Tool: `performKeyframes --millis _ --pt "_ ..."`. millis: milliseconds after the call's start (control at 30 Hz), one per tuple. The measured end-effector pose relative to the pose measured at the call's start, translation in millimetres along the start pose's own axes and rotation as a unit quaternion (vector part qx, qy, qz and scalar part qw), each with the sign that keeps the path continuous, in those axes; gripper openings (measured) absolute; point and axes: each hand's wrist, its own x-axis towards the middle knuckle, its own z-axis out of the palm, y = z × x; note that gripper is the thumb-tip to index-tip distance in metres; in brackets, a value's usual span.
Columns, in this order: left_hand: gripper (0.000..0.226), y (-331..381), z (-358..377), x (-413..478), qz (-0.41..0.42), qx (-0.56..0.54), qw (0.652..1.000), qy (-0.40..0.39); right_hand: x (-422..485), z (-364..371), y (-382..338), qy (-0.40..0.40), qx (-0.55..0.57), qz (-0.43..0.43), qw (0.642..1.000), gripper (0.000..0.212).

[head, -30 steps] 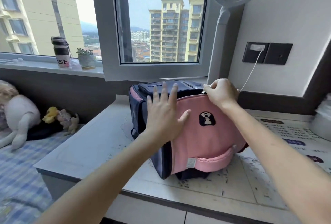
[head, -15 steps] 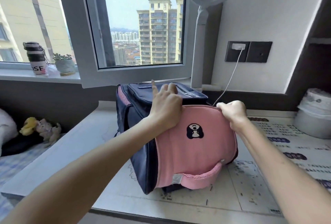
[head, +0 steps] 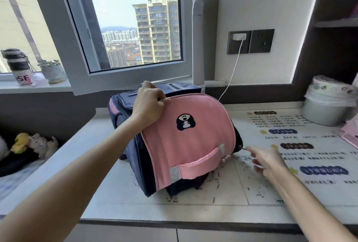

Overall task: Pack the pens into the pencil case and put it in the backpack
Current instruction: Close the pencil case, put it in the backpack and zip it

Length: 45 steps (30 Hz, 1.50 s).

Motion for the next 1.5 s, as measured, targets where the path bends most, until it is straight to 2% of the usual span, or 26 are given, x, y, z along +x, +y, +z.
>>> performKeyframes --millis 33,100,133,200,267,333,367,400,500,633,700,800,933,1033,1167,1233,1333,1400,1433,1500 --pt "0.018 0 -1 2 -0.003 -0.001 1.0 0.0 -4 0 8 0.012 -0.018 -0.02 1.0 0.025" --pt "0.019 1 -1 4 -0.01 -0.002 1.0 0.0 -17 5 13 0.049 -0.134 -0.087 0.986 0.026" --pt "0.019 2 -1 3 -0.012 -0.005 1.0 0.002 -29 8 10 0.068 -0.201 -0.122 0.97 0.027" --pt "0.019 3 -2 2 -0.016 -0.015 1.0 0.007 -62 18 0 0.074 -0.289 -0.222 0.928 0.047" --pt "0.019 5 -3 1 -0.019 -0.018 1.0 0.009 -105 33 -7 0.014 -0.34 -0.326 0.882 0.065" --pt "0.019 9 -5 -1 -0.021 -0.016 1.0 0.013 -133 52 -10 -0.055 -0.388 -0.333 0.857 0.077" --pt "0.019 11 -7 -2 -0.021 -0.015 1.0 0.018 -137 60 -10 -0.071 -0.4 -0.314 0.858 0.079" --pt "0.019 15 -8 -2 -0.019 -0.016 0.999 0.024 -138 66 -11 -0.073 -0.386 -0.293 0.872 0.079" --pt "0.019 24 -18 -5 -0.019 -0.015 0.999 0.049 -135 74 -23 -0.062 -0.241 -0.274 0.929 0.072" --pt "0.019 32 -47 -4 -0.03 -0.009 0.996 0.078 -125 68 -50 -0.017 -0.132 -0.335 0.933 0.063" --pt "0.019 33 -69 2 -0.033 0.005 0.996 0.079 -115 65 -80 -0.01 -0.095 -0.384 0.918 0.057" --pt "0.025 30 -97 11 -0.052 0.006 0.994 0.091 -97 75 -138 -0.041 -0.058 -0.456 0.887 0.05" --pt "0.031 11 -125 15 -0.112 -0.009 0.98 0.164 -89 113 -220 -0.173 -0.098 -0.495 0.846 0.042" --pt "0.036 -2 -140 5 -0.141 -0.003 0.97 0.2 -97 150 -263 -0.255 -0.178 -0.531 0.788 0.043" --pt "0.033 -36 -162 -26 -0.094 0.047 0.977 0.187 -114 205 -291 -0.311 -0.219 -0.585 0.716 0.038" --pt "0.036 -56 -170 -43 -0.053 0.06 0.982 0.173 -122 228 -298 -0.343 -0.232 -0.585 0.697 0.032" --pt "0.057 -74 -171 -65 -0.01 0.083 0.99 0.111 -135 244 -309 -0.423 -0.278 -0.496 0.706 0.039" --pt "0.076 -81 -165 -69 -0.031 0.124 0.986 0.102 -143 237 -313 -0.428 -0.309 -0.454 0.718 0.053" --pt "0.079 -80 -161 -66 -0.049 0.154 0.98 0.117 -148 229 -311 -0.385 -0.31 -0.47 0.732 0.059" --pt "0.076 -74 -152 -58 -0.082 0.209 0.963 0.146 -162 208 -290 -0.234 -0.259 -0.524 0.777 0.066"
